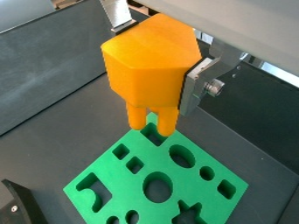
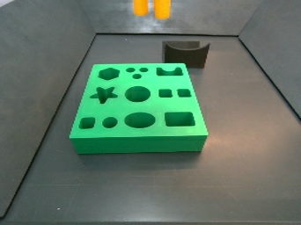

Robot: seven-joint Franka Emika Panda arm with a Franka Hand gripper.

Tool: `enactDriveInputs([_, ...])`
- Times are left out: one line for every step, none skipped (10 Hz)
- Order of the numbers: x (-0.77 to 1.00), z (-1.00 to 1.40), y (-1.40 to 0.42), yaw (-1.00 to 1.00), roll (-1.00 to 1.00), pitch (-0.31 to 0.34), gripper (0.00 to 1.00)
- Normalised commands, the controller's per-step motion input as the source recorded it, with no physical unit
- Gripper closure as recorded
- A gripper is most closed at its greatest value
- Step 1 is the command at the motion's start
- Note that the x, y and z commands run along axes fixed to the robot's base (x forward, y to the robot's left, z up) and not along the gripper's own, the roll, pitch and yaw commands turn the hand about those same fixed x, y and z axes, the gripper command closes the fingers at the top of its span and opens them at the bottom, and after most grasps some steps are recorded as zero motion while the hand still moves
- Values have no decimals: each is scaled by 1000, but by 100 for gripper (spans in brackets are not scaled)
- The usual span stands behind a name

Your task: Insert the 3 prong object.

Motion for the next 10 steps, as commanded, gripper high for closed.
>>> enactDriveInputs([-57,-520,294,-266,27,0,100])
enactDriveInputs([-97,-769,514,-311,0,41,100])
enactDriveInputs([-60,-751,626,-257,-133,-16,100])
enactDriveInputs([-57,-837,606,-331,-90,0,100])
enactDriveInputs([-94,-889,454,-543,-56,0,100])
enactDriveInputs([-151,-846,431,-571,-27,0,100])
enactDriveInputs([-169,-731,463,-517,-24,0,100])
enactDriveInputs([-109,-591,414,-380,-7,0,100])
enactDriveInputs([-117,-529,331,-326,0,0,100])
enactDriveInputs([-100,-454,220,-211,0,-14,100])
